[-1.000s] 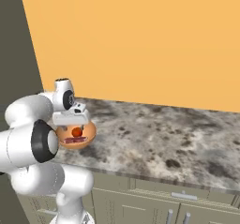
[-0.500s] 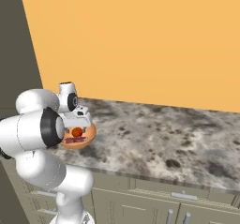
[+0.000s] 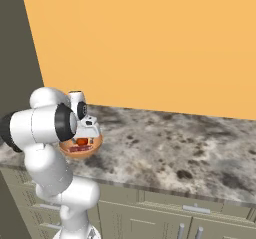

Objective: Remove the apple from the bowl and place it on the small plate. Then place the bowl with only the steak in the microwave, close the door, and press the start button to microwave the steak.

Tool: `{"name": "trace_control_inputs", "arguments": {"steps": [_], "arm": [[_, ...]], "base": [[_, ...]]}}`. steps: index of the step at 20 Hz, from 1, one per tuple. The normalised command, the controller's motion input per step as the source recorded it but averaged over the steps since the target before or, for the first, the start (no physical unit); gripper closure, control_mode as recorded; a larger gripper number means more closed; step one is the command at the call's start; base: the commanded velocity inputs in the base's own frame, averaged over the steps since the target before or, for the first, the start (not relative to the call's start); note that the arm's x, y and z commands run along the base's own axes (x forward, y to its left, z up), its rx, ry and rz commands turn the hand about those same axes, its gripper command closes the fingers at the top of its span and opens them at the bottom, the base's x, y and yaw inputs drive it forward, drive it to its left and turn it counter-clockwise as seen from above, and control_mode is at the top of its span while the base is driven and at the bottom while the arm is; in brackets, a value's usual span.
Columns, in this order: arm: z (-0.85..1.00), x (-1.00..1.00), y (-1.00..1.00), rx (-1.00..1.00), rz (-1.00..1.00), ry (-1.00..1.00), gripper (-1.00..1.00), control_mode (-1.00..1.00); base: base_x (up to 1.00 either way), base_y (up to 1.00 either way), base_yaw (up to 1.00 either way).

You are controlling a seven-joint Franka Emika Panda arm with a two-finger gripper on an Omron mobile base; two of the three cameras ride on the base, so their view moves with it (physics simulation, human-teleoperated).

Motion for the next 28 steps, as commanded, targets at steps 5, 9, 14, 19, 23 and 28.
{"name": "trace_control_inputs", "arguments": {"steps": [5, 9, 14, 19, 23, 28], "arm": [[-0.1, -0.04, 0.0, 0.0, 0.0, -0.01, 1.0, -1.0], [0.79, -0.39, 0.0, 0.0, -0.01, -0.25, 1.0, -1.0], [0.98, -0.25, 0.27, 0.0, -0.02, -0.32, 1.0, -1.0], [0.28, 0.0, 0.91, 0.0, 0.07, -0.18, 1.0, -1.0], [0.08, 0.28, 1.0, 0.0, 0.13, -0.02, 1.0, -1.0], [0.0, 0.67, 1.0, -0.06, 0.15, 0.01, 1.0, -1.0]], "base": [[0.0, 0.0, 0.0], [0.0, 0.0, 0.0], [0.0, 0.0, 0.0], [0.0, 0.0, 0.0], [0.0, 0.0, 0.0], [0.0, 0.0, 0.0]]}}
